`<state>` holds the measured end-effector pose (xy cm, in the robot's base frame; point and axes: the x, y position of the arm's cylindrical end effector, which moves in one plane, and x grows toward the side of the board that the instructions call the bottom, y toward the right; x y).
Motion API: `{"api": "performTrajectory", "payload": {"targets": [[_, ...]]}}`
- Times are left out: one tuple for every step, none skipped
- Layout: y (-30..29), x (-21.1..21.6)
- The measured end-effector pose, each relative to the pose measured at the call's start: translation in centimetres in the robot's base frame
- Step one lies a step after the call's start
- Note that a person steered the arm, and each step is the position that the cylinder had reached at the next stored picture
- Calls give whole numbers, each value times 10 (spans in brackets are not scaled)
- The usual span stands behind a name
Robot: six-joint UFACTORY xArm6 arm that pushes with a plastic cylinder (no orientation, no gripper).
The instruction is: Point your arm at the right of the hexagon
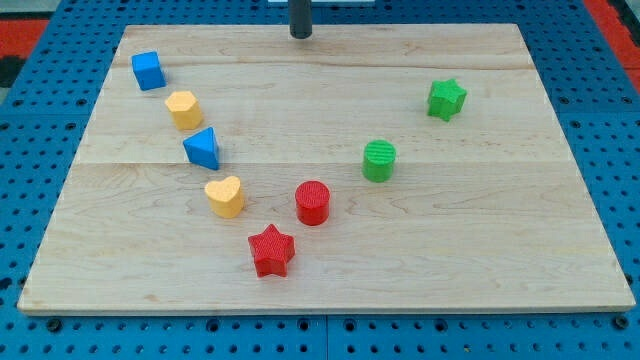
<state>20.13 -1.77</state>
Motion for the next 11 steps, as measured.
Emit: {"api": "performTrajectory", "payload": {"targets": [[1,0],[1,0],[0,0],[2,0],[2,17],[2,43],[-20,82],[-62,99],[-69,126],[-75,149],[-120,178]]}}
